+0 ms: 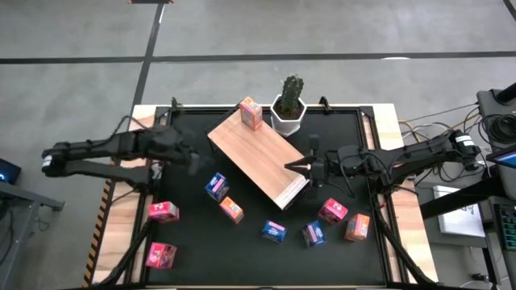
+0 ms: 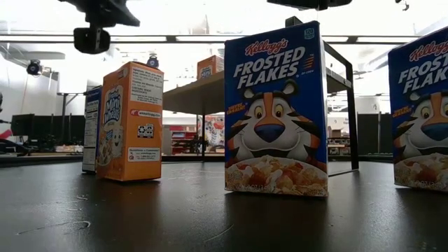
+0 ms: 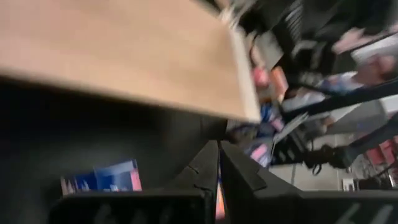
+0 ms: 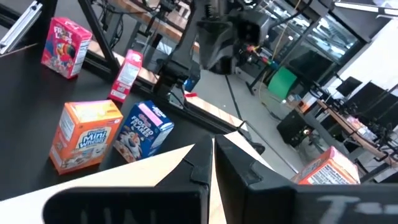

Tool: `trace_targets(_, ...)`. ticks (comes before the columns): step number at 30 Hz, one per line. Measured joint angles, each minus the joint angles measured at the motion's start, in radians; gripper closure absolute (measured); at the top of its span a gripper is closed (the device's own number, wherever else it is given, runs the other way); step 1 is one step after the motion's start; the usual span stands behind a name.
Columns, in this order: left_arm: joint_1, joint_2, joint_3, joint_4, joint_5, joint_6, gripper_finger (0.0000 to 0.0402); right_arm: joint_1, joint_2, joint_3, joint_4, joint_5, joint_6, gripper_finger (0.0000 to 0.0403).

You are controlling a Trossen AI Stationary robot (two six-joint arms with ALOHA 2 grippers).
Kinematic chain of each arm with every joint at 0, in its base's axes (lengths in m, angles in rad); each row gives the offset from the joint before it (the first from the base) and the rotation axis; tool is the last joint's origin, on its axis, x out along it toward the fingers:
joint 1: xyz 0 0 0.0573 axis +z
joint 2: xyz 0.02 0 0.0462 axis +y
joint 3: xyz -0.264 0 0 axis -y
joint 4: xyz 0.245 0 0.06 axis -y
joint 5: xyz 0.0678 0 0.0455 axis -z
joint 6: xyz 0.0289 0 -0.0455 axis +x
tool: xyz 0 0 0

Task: Stack cereal on shelf
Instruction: Put the top blue cereal box on the shelf

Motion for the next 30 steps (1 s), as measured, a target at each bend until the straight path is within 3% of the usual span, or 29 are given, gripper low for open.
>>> trace_targets(9,-0.167,0.268,0.158,-0.22,-0.007,-0.183,0.0402,0.0,-0.015,-0.067,0.058,0.002,0.006,0.0394)
trace_targets(16,-0.189,0.4,0.268,-0.38,-0.027,-0.199,0.0393,0.0,-0.021,-0.07,0.055,0.003,0.006,0.0394)
trace_targets(30,-0.193,0.473,0.285,-0.485,-0.077,-0.162,0.0266,0.0,-0.031,-0.07,0.033,0.003,0.006,0.0394)
